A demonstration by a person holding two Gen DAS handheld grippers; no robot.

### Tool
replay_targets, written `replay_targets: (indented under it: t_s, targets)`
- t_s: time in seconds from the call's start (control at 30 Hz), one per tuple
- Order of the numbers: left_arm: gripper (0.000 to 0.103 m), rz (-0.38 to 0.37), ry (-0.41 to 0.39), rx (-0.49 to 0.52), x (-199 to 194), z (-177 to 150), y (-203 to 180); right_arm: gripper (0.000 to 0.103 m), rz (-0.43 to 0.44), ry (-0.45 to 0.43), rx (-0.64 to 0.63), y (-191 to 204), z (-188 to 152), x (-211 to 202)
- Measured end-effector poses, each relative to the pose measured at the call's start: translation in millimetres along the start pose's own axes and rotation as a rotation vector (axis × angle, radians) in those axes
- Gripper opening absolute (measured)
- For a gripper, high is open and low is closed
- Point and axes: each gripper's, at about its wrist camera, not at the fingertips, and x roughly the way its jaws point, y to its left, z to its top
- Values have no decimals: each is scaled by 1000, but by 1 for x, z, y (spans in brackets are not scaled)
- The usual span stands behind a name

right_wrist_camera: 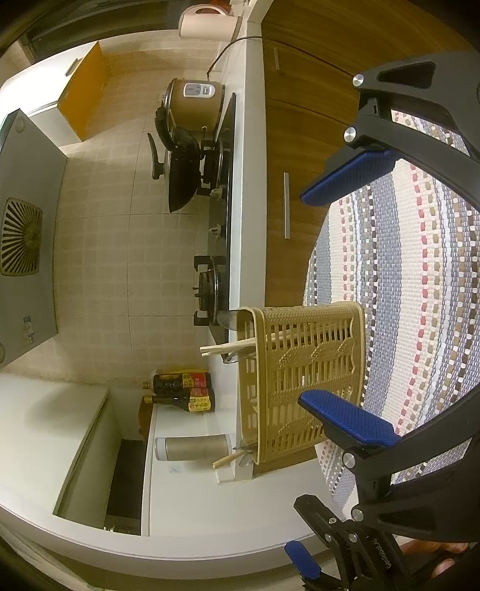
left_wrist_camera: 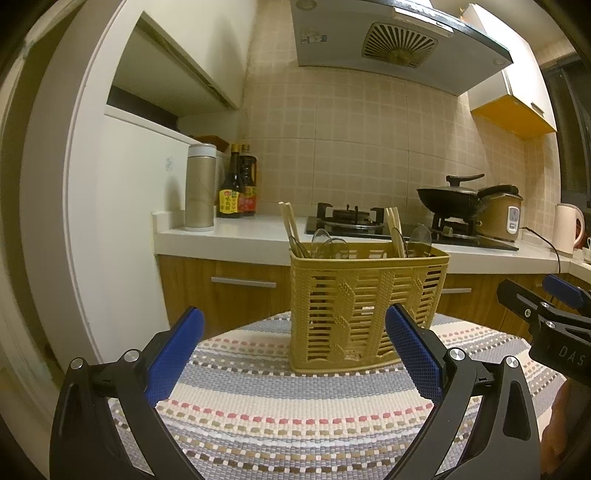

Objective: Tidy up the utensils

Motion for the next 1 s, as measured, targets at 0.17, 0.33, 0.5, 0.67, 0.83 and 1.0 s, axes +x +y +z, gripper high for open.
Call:
replay_targets:
  t_s: [0.17,0.33,0.5,0.67,0.83,1.0]
  targets:
    - [95,0,1,0,0,0,0,95,1,1,-2,0,0,0]
    - [95,-1,1,0,0,0,0,95,1,3,-1,0,0,0]
    - [95,-1,1,2,0,-1,0,95,4,10,5,-1,0,1]
    - [95,-3,4,1,0,-1,0,95,7,12,4,-1,0,2]
    - [95,-6,9,4,1,-2,-1,95,8,14,-2,1,-1,2]
    - [95,-6,8,2,1,-3,-1,95,9,19,0,2,-1,2]
